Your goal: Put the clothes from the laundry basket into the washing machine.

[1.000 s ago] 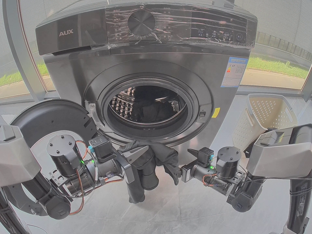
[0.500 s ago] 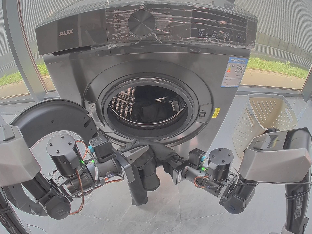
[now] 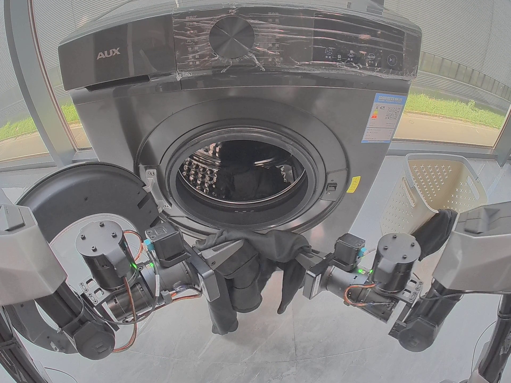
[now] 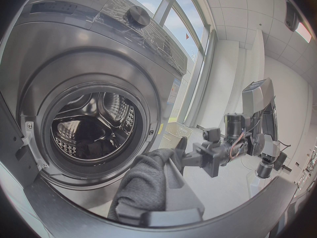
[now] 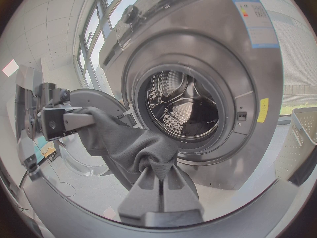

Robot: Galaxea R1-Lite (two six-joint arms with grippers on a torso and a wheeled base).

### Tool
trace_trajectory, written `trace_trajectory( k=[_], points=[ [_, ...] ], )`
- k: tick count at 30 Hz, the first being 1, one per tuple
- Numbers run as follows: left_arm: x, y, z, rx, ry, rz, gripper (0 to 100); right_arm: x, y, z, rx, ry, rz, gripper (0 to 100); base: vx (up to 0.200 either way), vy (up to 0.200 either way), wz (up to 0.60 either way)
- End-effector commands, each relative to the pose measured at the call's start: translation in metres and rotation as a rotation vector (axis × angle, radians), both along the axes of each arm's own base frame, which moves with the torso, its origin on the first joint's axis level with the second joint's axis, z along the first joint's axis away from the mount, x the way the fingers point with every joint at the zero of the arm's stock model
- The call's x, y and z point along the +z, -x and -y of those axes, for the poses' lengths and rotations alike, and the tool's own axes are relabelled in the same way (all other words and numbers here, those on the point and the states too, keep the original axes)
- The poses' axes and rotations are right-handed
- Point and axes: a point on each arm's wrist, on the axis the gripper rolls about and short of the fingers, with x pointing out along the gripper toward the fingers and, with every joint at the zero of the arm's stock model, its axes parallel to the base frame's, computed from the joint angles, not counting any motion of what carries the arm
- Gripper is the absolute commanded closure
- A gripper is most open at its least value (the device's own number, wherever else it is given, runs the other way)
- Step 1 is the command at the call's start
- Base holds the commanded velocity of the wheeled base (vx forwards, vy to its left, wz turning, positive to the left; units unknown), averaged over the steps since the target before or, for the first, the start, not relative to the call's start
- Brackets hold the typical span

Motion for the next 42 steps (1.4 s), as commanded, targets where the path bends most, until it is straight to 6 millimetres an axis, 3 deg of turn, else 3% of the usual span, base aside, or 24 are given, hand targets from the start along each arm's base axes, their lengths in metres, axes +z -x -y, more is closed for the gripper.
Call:
trace_trajectory(
  k=[1, 2, 6, 13, 42],
  points=[
    [-0.001, 0.004, 0.004, -0.024, -0.001, -0.003, 100, 0.031, 0.022, 0.019, 0.003, -0.041, 0.043, 100, 0.000, 0.000, 0.00],
    [-0.001, 0.004, 0.004, -0.024, -0.002, -0.003, 0, 0.032, 0.024, 0.021, 0.001, -0.044, 0.039, 100, 0.000, 0.000, 0.00],
    [0.002, 0.007, 0.004, -0.029, 0.017, -0.013, 0, 0.043, 0.037, 0.032, 0.002, -0.068, 0.046, 100, 0.000, 0.000, 0.00],
    [-0.014, 0.004, 0.010, -0.023, -0.011, -0.062, 0, 0.067, 0.044, 0.034, 0.016, -0.128, 0.114, 100, 0.000, 0.000, 0.00],
    [-0.084, -0.028, 0.019, 0.002, -0.164, -0.173, 0, 0.081, 0.041, 0.023, 0.038, -0.184, 0.156, 100, 0.000, 0.000, 0.00]
  ],
)
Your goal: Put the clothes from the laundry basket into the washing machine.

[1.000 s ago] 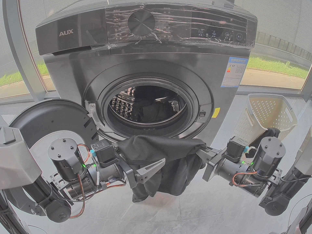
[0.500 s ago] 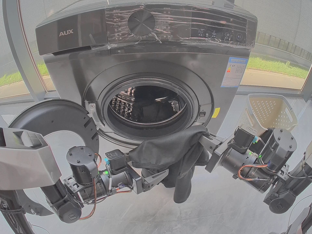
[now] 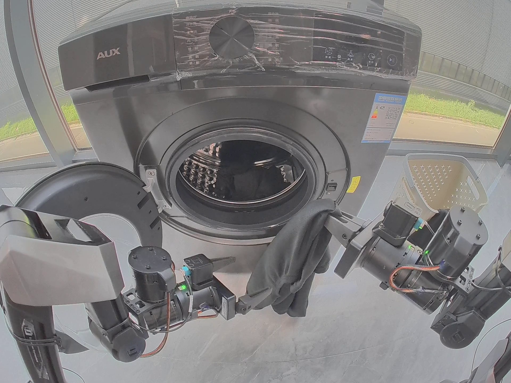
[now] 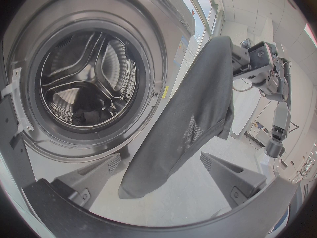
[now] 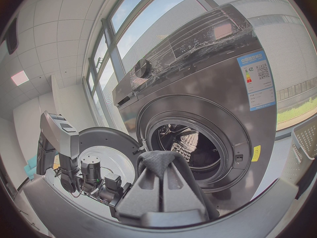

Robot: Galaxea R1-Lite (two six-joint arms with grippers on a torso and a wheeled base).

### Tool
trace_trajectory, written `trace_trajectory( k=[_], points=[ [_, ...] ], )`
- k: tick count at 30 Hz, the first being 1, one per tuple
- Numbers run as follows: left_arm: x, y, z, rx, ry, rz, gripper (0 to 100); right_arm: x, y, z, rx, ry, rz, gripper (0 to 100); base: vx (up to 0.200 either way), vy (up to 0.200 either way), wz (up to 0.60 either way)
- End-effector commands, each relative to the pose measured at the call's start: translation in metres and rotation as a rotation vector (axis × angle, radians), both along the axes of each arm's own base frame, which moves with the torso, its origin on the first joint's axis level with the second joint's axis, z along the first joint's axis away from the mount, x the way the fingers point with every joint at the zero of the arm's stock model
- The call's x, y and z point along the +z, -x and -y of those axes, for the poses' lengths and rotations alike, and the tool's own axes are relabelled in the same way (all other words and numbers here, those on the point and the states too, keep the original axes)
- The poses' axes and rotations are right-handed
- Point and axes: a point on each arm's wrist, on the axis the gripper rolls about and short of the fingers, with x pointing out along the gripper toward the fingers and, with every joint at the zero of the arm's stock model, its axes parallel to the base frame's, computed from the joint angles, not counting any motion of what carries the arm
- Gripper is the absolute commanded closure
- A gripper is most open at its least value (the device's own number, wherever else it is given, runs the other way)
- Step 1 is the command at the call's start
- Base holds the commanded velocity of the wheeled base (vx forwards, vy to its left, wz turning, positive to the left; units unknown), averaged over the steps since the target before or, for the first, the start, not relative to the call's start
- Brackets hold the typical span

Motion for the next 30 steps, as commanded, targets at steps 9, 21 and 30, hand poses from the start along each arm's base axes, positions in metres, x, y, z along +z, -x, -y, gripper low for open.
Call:
trace_trajectory(
  k=[9, 21, 30],
  points=[
    [-0.028, -0.003, 0.003, -0.019, -0.057, -0.051, 0, 0.009, -0.002, -0.009, -0.004, -0.033, 0.031, 100, 0.000, 0.000, 0.00],
    [-0.043, -0.010, 0.006, -0.012, -0.085, -0.056, 0, 0.022, -0.021, -0.027, -0.047, -0.081, 0.068, 100, 0.000, 0.000, 0.00],
    [-0.047, -0.021, 0.013, -0.003, -0.068, -0.040, 0, 0.021, -0.021, -0.028, -0.049, -0.069, 0.054, 100, 0.000, 0.000, 0.00]
  ],
)
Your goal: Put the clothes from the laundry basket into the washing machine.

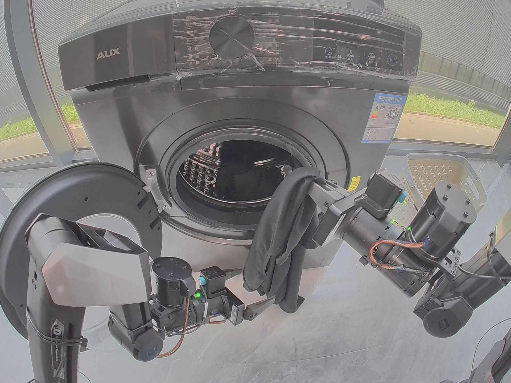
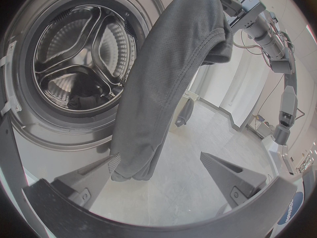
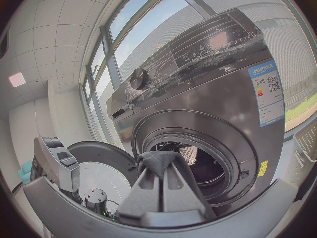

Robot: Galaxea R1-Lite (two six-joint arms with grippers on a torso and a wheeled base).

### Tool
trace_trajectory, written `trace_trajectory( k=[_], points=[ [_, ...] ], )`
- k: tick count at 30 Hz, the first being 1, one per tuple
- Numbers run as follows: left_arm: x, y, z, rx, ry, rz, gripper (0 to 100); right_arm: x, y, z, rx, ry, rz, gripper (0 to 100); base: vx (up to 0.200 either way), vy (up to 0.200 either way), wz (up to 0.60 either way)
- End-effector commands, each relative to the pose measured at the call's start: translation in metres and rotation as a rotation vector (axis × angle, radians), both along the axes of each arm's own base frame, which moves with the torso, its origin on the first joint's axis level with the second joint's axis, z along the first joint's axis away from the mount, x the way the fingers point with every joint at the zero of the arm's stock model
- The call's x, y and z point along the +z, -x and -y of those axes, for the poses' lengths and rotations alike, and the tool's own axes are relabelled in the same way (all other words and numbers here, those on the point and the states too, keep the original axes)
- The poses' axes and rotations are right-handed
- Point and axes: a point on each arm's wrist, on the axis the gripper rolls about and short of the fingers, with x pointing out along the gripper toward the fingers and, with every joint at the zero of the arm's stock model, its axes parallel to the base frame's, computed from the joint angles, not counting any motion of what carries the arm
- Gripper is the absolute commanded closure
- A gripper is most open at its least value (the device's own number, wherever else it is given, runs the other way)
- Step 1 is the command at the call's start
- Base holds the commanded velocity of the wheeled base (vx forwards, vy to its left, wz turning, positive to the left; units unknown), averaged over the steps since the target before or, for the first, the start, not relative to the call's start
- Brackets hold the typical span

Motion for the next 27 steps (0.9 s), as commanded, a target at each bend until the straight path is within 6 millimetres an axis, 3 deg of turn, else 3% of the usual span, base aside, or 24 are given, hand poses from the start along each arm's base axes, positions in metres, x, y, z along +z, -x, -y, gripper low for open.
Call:
trace_trajectory(
  k=[1, 8, 16, 27],
  points=[
    [-0.006, -0.003, 0.002, 0.011, -0.002, -0.002, 0, -0.001, 0.000, -0.001, -0.007, 0.001, -0.005, 100, 0.000, 0.000, 0.00],
    [-0.009, -0.003, -0.003, 0.037, -0.015, -0.014, 0, -0.001, -0.001, -0.002, -0.015, 0.002, -0.009, 100, 0.000, 0.000, 0.00],
    [-0.021, -0.027, -0.004, 0.076, 0.004, 0.000, 0, 0.002, -0.003, -0.003, -0.016, -0.010, 0.002, 100, 0.000, 0.000, 0.00],
    [-0.034, -0.040, 0.005, 0.076, 0.014, 0.015, 0, 0.003, 0.000, -0.006, -0.002, -0.012, 0.003, 100, 0.000, 0.000, 0.00]
  ],
)
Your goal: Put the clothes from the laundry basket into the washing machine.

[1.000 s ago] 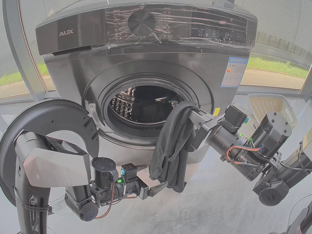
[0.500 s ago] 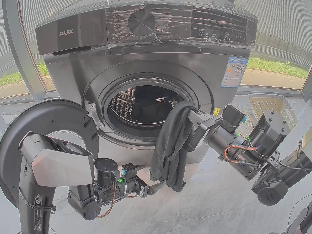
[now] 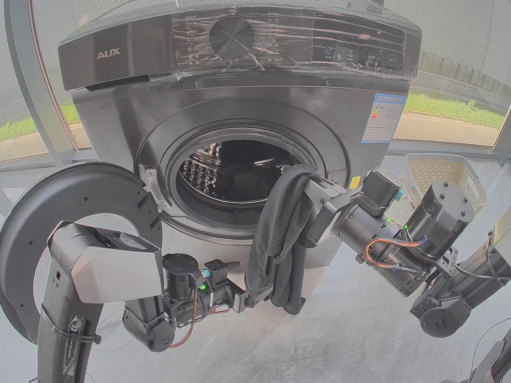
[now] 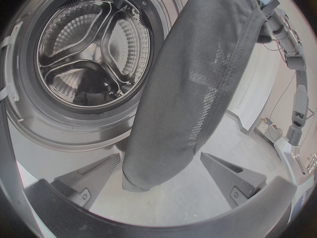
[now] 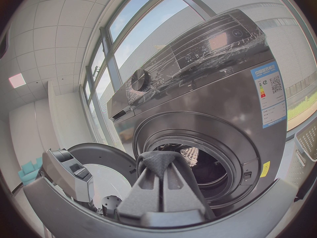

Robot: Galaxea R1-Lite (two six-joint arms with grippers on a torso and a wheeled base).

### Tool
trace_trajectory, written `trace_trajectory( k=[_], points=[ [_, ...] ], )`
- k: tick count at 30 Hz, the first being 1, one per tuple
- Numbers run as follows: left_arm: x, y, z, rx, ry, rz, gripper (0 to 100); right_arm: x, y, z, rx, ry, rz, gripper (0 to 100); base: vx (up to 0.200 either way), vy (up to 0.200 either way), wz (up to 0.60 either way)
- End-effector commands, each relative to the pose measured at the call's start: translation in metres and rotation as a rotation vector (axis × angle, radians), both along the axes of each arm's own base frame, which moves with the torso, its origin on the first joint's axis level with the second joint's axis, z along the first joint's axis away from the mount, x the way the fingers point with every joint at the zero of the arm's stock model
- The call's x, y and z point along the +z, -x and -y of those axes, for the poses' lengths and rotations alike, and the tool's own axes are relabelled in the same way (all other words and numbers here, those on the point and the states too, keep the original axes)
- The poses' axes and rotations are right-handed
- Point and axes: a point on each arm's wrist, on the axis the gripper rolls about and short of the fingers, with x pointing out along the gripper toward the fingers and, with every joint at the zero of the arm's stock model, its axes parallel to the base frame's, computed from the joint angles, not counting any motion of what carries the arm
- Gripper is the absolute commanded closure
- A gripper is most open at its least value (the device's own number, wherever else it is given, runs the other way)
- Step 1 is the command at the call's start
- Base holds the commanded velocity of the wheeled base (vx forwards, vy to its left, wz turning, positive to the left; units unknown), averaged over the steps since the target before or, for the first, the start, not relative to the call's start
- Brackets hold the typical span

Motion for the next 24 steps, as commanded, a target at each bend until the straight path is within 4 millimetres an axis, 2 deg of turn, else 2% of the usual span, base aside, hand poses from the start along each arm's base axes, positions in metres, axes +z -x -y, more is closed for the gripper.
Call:
trace_trajectory(
  k=[1, 10, 11, 20, 21, 24],
  points=[
    [-0.011, -0.009, 0.002, 0.010, 0.001, 0.001, 0, 0.000, 0.001, -0.001, 0.004, 0.000, 0.000, 100, 0.000, 0.000, 0.00],
    [-0.019, -0.027, -0.002, 0.079, 0.004, 0.031, 0, -0.002, 0.002, -0.001, 0.006, 0.001, -0.003, 100, 0.000, 0.000, 0.00],
    [-0.018, -0.029, -0.002, 0.084, 0.007, 0.036, 100, -0.002, 0.002, -0.001, 0.006, 0.002, -0.004, 100, 0.000, 0.000, 0.00],
    [-0.008, -0.030, -0.005, 0.089, 0.017, 0.058, 100, -0.006, 0.003, 0.003, 0.000, 0.013, -0.013, 100, 0.000, 0.000, 0.00],
    [0.010, -0.026, -0.009, 0.092, 0.028, 0.083, 100, -0.011, 0.002, 0.007, -0.013, 0.028, -0.029, 100, 0.000, 0.000, 0.00],
    [0.037, -0.008, -0.019, 0.090, 0.041, 0.094, 100, -0.025, 0.006, 0.016, -0.022, 0.073, -0.076, 100, 0.000, 0.000, 0.00]
  ],
)
